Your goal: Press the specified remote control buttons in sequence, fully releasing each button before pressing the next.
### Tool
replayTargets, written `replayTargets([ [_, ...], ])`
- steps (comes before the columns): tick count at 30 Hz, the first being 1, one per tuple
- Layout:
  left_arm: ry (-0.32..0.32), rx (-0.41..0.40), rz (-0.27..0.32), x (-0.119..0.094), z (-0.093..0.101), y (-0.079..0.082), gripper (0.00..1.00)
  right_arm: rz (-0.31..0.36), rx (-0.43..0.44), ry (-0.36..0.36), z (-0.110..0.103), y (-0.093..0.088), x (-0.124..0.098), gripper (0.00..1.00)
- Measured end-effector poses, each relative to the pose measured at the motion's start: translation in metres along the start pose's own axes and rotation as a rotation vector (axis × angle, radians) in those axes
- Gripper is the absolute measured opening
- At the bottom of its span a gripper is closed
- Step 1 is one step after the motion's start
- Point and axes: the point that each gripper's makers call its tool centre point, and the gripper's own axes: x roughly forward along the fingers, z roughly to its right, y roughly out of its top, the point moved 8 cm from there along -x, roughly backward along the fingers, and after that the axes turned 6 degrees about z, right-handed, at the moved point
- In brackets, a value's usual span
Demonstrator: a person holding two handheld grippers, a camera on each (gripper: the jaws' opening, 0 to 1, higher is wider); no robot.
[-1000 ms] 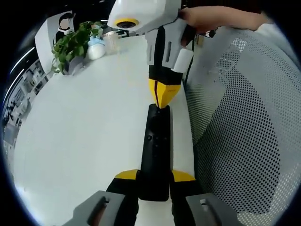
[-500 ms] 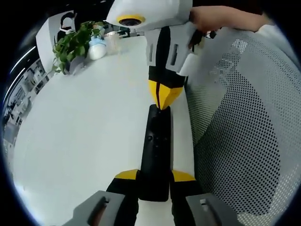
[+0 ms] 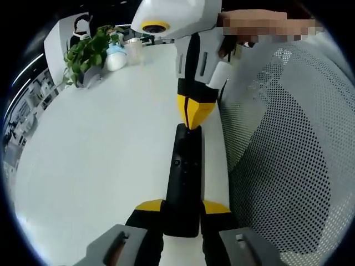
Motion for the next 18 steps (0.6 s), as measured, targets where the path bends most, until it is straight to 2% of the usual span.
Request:
replayTargets([
  [7, 0.001, -0.003, 0.005, 0.0000, 0.0001, -0.0003, 0.25, -0.007, -0.016, -0.007, -0.0007, 0.0007, -0.0003, 0.00],
  [12, 0.000, -0.004, 0.006, 0.0001, 0.0002, -0.0003, 0.25, -0.018, -0.026, 0.017, -0.0049, 0.0005, 0.0003, 0.00],
  [18, 0.000, -0.003, 0.007, 0.0001, 0.0002, -0.0005, 0.25, -0.004, -0.032, 0.017, -0.0049, 0.0025, 0.0003, 0.00],
])
